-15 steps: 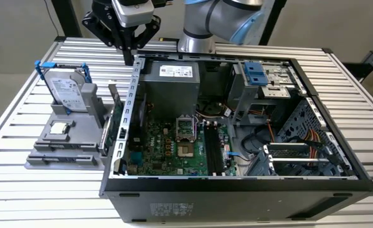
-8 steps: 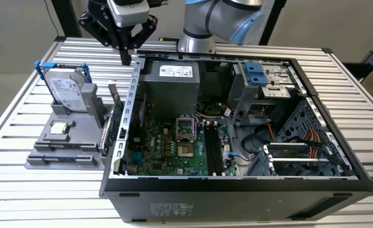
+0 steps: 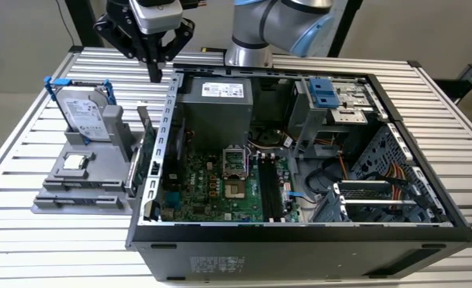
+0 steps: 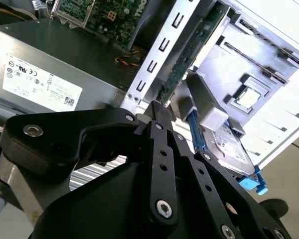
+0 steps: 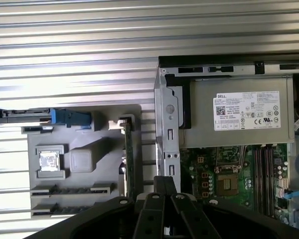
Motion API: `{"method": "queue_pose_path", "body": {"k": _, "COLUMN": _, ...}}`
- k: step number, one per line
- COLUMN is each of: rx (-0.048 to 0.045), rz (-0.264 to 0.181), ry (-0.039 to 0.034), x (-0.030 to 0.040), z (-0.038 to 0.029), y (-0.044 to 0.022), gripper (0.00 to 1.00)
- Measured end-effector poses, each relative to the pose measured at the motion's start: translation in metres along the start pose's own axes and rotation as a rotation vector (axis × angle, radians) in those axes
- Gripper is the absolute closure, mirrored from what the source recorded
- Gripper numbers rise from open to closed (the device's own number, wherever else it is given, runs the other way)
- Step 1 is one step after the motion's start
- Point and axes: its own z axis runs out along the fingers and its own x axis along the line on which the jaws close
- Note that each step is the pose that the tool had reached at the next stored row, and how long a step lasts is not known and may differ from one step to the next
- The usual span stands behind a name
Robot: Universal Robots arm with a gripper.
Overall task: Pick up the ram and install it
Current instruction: 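Reach for the ram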
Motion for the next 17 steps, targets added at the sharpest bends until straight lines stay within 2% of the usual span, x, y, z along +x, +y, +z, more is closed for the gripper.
{"method": "queue_pose_path", "body": {"k": 17, "rx": 0.0000, "rz": 0.000, "ry": 0.0000, "x": 0.0132, "z": -0.0003, "y": -0.0009, "gripper": 1.00}}
